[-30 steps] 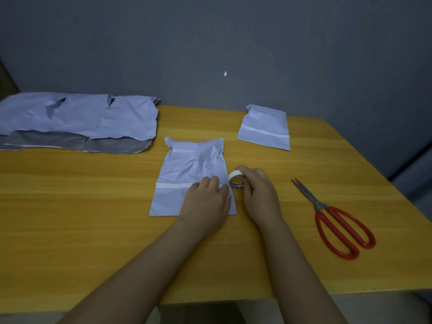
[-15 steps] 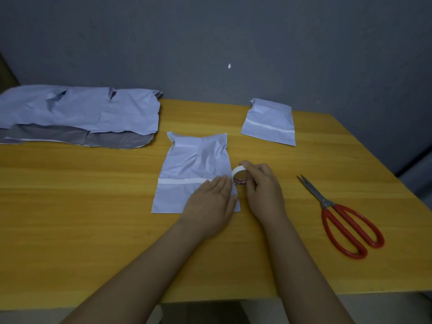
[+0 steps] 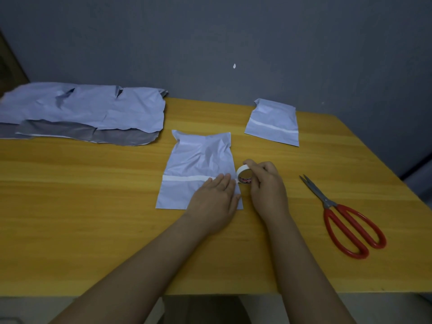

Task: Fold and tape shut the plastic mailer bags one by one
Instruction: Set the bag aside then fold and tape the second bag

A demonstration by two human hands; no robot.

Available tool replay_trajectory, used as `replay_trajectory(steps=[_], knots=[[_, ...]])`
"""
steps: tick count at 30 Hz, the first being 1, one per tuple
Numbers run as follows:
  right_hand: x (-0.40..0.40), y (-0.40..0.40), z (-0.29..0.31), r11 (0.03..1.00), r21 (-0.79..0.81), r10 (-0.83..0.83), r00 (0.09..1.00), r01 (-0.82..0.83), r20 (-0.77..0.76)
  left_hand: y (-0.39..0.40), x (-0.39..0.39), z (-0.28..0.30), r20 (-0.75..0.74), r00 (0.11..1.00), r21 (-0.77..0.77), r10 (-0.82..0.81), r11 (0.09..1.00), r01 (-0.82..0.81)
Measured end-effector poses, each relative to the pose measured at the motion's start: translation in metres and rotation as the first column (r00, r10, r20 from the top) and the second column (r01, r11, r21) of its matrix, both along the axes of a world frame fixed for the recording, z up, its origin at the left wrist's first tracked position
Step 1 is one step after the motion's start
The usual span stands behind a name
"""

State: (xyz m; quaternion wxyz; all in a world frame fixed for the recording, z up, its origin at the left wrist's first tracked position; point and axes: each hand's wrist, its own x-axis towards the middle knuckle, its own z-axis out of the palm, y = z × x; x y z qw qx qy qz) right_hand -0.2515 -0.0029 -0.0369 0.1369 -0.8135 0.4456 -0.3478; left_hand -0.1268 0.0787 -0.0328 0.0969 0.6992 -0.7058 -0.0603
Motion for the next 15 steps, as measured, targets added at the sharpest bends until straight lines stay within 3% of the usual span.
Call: replay_trajectory(steps=[15], knots=[[-0.0066,-0.0003,0.0031,0.997,0.029,-0.067,0.997,0.068,-0.033,0.0025,0.0008,0.0045,-0.024,1.000,0.061,0.000,0.998,0.002]])
